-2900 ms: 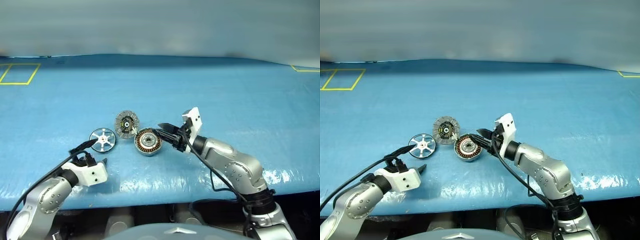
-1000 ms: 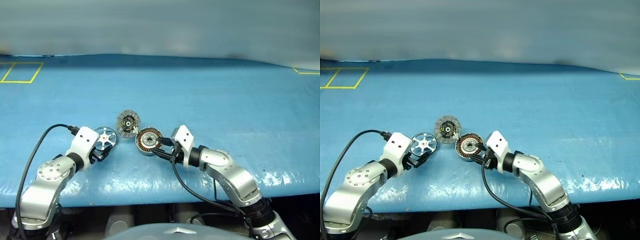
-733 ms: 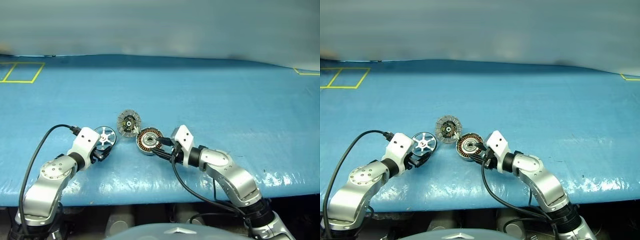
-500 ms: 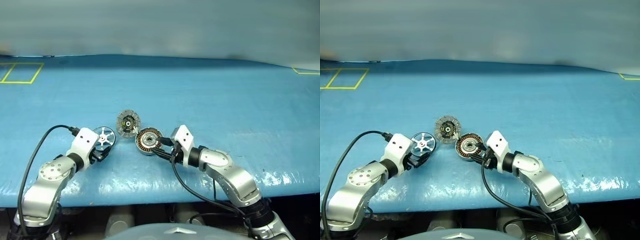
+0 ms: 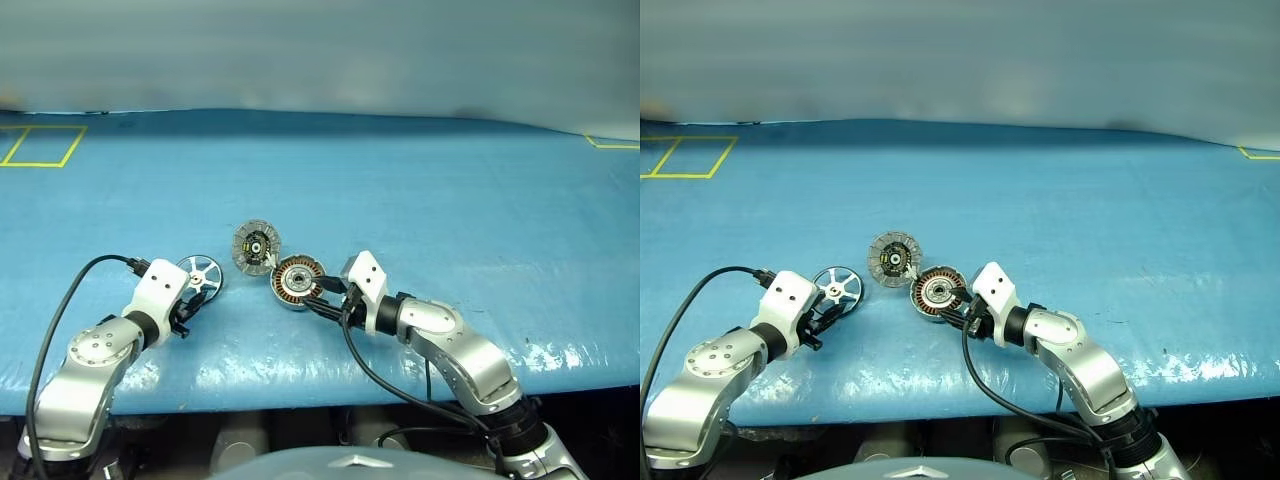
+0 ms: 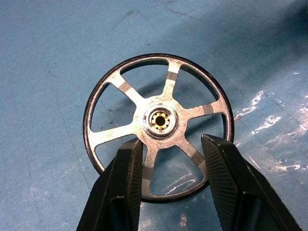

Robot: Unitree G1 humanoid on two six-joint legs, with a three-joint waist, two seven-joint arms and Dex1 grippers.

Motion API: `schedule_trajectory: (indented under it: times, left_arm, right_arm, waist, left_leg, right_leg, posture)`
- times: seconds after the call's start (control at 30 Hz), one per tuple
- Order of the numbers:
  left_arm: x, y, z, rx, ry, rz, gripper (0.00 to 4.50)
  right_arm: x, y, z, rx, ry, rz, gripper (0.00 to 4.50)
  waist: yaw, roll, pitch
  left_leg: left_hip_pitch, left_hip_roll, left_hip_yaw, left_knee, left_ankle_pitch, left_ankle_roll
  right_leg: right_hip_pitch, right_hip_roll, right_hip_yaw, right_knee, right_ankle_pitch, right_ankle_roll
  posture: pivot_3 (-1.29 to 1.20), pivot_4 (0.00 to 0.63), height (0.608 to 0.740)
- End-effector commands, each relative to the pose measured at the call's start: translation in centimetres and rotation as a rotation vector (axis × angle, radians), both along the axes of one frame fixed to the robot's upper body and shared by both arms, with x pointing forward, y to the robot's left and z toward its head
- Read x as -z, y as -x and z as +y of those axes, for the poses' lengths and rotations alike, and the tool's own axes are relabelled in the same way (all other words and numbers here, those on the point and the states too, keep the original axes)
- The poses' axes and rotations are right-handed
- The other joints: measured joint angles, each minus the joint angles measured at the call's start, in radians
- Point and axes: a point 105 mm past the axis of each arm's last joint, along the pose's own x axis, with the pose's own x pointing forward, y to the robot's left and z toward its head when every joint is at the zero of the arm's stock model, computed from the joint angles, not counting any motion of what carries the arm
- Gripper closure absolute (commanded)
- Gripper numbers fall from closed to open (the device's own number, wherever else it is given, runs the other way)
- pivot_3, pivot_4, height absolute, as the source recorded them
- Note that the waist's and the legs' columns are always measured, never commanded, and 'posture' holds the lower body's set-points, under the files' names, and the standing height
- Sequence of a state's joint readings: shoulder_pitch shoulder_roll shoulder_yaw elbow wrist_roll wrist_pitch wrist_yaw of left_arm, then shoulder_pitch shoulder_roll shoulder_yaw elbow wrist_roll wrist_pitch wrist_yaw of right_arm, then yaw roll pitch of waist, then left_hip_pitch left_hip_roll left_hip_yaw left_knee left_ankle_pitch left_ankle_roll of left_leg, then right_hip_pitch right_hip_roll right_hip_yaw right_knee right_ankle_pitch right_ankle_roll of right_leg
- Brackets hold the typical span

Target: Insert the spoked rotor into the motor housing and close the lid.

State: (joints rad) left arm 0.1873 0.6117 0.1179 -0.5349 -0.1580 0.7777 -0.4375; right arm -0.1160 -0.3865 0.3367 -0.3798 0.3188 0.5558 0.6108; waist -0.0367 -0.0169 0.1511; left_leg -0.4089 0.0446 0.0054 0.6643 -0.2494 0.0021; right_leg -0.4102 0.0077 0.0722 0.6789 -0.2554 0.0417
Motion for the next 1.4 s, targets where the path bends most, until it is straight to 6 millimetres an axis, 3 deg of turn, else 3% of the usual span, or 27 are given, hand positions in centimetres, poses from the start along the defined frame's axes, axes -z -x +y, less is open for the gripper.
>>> schedule_trajectory:
  times: [0.03, 0.27, 0.43, 0.67, 0.87, 0.9, 1.0, 1.23, 1.4]
  left_arm:
    - [0.2, 0.5, 0.9, -0.020, -0.024, 0.038, 2.48]
    - [-0.5, -0.1, 1.3, -0.025, -0.016, 0.024, 2.48]
    - [-0.9, -0.3, 1.3, -0.035, -0.008, 0.008, 3.43]
    - [-1.1, -0.2, 1.4, -0.045, -0.007, -0.005, 3.43]
    - [-2.5, -0.2, 1.7, -0.073, 0.015, -0.063, 3.53]
    - [-2.9, -0.2, 1.8, -0.081, 0.027, -0.077, 3.60]
    - [-3.7, -0.2, 2.1, -0.108, 0.056, -0.112, 4.47]
    - [-4.3, 0.5, 2.9, -0.163, 0.070, -0.131, 4.47]
    - [-4.8, 0.6, 2.4, -0.164, 0.113, -0.149, 4.47]
  right_arm:
    - [-1.0, -0.1, 0.1, -0.004, -0.013, -0.038, 2.38]
    - [-0.9, 0.0, 0.1, 0.002, -0.015, -0.033, 2.38]
    - [-0.9, 0.0, 0.1, 0.008, -0.017, -0.033, 2.38]
    - [-1.0, -0.1, 0.2, 0.005, -0.017, -0.034, 2.38]
    - [-1.0, -0.1, 0.2, 0.003, -0.014, -0.035, 2.38]
    - [-1.0, -0.1, 0.2, 0.003, -0.014, -0.035, 2.38]
    - [-1.0, -0.1, 0.2, 0.003, -0.013, -0.034, 2.38]
    - [-0.9, -0.1, 0.2, 0.001, -0.013, -0.030, 2.38]
    - [-0.9, -0.1, 0.2, -0.002, -0.012, -0.029, 2.38]
  waist:
    - [0.000, 0.000, 0.000]
    - [0.000, 0.000, 0.000]
    - [0.000, 0.000, 0.000]
    - [0.000, 0.000, 0.000]
    - [0.001, 0.000, 0.000]
    - [0.000, 0.000, 0.000]
    - [0.001, 0.000, 0.000]
    - [0.000, -0.001, 0.000]
    - [0.002, -0.001, 0.000]
  left_leg:
    - [0.000, 0.000, 0.000, 0.000, 0.000, 0.000]
    - [0.000, 0.000, 0.000, 0.000, 0.000, 0.000]
    - [0.000, 0.000, 0.000, 0.000, 0.000, 0.000]
    - [0.000, 0.000, 0.000, 0.000, 0.000, 0.000]
    - [0.000, 0.000, 0.000, 0.000, 0.000, 0.000]
    - [0.000, 0.000, 0.000, 0.000, 0.000, 0.000]
    - [0.000, 0.000, 0.000, 0.000, 0.000, 0.000]
    - [-0.001, 0.000, -0.001, 0.000, 0.000, 0.000]
    - [-0.001, 0.000, -0.001, 0.000, 0.000, 0.000]
  right_leg:
    - [0.000, 0.000, 0.000, 0.000, 0.000, 0.000]
    - [0.000, 0.000, 0.000, 0.000, 0.000, 0.000]
    - [0.000, 0.000, 0.000, 0.000, 0.000, 0.000]
    - [0.000, 0.000, 0.000, 0.000, 0.000, 0.000]
    - [0.000, 0.000, 0.000, 0.000, 0.000, 0.000]
    - [0.000, 0.000, 0.000, 0.000, 0.000, 0.000]
    - [0.000, 0.000, 0.000, 0.000, 0.000, 0.000]
    - [-0.001, -0.001, 0.000, 0.000, 0.000, 0.000]
    - [-0.001, -0.001, 0.000, 0.000, 0.000, 0.000]
  posture:
    - [0.00, 0.150, 0.740]
    - [0.00, 0.150, 0.740]
    - [0.00, 0.150, 0.740]
    - [0.00, 0.150, 0.740]
    - [0.00, 0.150, 0.740]
    - [0.00, 0.150, 0.740]
    - [0.00, 0.150, 0.740]
    - [0.00, 0.150, 0.740]
    - [0.00, 0.150, 0.740]
